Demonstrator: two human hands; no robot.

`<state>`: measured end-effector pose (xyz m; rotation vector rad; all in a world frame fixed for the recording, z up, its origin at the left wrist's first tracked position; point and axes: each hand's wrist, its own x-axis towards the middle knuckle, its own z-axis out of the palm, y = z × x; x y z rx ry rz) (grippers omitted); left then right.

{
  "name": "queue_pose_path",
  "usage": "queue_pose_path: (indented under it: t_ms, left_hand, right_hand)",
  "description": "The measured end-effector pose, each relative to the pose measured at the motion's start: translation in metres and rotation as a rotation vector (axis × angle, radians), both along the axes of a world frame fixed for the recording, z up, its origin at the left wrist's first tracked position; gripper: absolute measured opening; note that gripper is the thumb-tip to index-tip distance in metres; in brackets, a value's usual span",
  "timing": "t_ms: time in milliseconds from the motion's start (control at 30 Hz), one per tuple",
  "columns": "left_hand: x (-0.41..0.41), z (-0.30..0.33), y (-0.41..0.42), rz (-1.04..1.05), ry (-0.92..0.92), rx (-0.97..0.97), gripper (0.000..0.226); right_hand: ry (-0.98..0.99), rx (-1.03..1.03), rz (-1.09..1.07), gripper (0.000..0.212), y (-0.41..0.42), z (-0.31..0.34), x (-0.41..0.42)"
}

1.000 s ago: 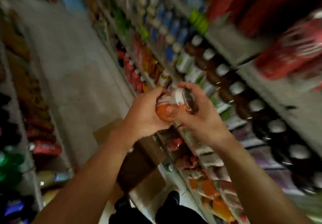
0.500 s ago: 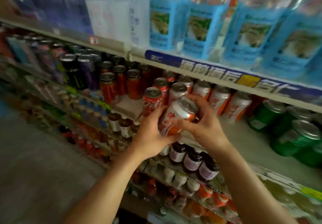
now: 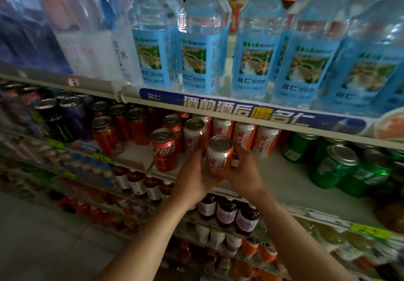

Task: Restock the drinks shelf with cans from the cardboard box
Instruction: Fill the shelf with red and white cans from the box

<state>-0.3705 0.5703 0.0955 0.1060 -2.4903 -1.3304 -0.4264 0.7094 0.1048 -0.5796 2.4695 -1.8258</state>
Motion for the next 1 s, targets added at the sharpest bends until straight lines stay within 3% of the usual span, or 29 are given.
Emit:
queue_pose_path:
  t_ms: [167, 467, 733, 1000]
  left_hand:
    - [-0.008, -0.013, -0.025, 0.093, -0.156, -0.274, 0.067]
    - [-0.018, -0.002, -0.034, -0.033, -0.323, -0.595, 0.041]
    - [-0.024, 0.003, -0.038, -0.069, -0.345, -0.649, 0.040]
    - [-0.023, 0.002, -0.037, -0.065, -0.351, -0.657, 0.043]
  right_hand:
    - [-0.024, 0.024, -0.028, 0.067, -0.004, -0.007, -0.020]
    - [-0.048, 0.061, -0.072, 0.064, -0.009, -0.019, -0.026]
    - [-0.023, 0.180, -0.071, 0.056, -0.011, -0.026, -0.038]
    - [-0.001, 0.155, -0.108, 0.052, -0.017, -0.032, -0.036]
